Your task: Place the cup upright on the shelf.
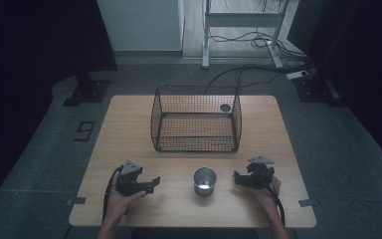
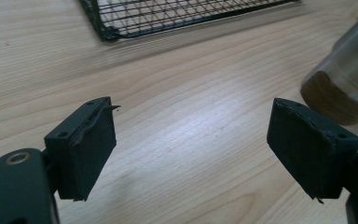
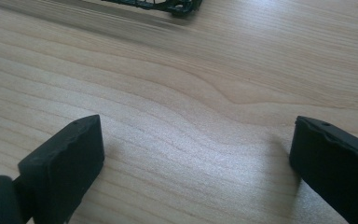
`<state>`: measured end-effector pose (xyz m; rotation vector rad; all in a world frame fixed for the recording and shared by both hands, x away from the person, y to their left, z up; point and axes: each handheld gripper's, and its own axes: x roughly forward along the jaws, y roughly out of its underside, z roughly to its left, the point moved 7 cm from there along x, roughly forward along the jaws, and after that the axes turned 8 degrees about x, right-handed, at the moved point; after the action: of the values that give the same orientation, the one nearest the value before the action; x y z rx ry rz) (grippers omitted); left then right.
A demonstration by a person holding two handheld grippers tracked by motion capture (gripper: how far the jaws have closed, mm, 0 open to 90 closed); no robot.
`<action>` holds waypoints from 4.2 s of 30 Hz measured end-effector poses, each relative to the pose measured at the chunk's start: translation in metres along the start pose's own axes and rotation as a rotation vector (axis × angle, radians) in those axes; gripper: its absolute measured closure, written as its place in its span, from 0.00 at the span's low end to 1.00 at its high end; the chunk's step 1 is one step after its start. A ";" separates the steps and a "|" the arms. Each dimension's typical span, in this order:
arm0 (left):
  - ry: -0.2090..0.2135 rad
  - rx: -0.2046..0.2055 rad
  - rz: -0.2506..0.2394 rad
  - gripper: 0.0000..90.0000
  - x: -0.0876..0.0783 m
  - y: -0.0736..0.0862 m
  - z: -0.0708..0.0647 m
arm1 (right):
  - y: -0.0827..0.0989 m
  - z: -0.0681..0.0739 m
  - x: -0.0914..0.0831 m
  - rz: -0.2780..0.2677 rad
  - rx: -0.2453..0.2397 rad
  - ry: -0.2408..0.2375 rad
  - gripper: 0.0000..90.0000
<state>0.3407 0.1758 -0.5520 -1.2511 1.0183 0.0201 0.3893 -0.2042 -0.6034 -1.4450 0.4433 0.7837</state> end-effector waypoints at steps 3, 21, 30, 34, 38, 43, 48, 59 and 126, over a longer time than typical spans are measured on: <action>0.000 0.004 0.010 0.17 0.003 0.001 -0.001 | 0.000 -0.001 -0.001 -0.003 0.005 0.005 0.06; 0.002 0.022 0.021 0.17 0.005 0.000 -0.007 | -0.012 0.004 -0.034 -0.084 0.022 -0.037 0.09; -0.009 0.041 0.036 0.17 0.008 0.002 -0.011 | -0.024 0.027 -0.059 -0.133 -0.029 -0.094 0.09; -0.007 0.041 0.037 0.17 0.007 0.002 -0.011 | -0.028 0.036 -0.067 -0.154 -0.040 -0.130 0.09; -0.006 0.040 0.025 0.17 0.004 0.000 -0.012 | -0.031 0.044 -0.077 -0.180 -0.050 -0.159 0.10; -0.004 0.038 0.024 0.17 0.004 0.000 -0.011 | -0.036 0.060 -0.088 -0.204 -0.075 -0.203 0.10; -0.008 0.023 0.018 0.17 0.003 0.000 -0.007 | -0.036 0.072 -0.092 -0.211 -0.097 -0.230 0.10; -0.010 0.017 0.013 0.17 0.001 0.000 -0.005 | -0.036 0.096 -0.099 -0.225 -0.133 -0.298 0.10; -0.002 0.014 0.008 0.17 0.001 -0.001 -0.004 | -0.007 0.158 -0.043 -0.118 -0.299 -0.351 0.16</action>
<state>0.3395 0.1720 -0.5521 -1.2344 1.0199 0.0205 0.3356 -0.0587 -0.5510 -1.5510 -0.0294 1.0151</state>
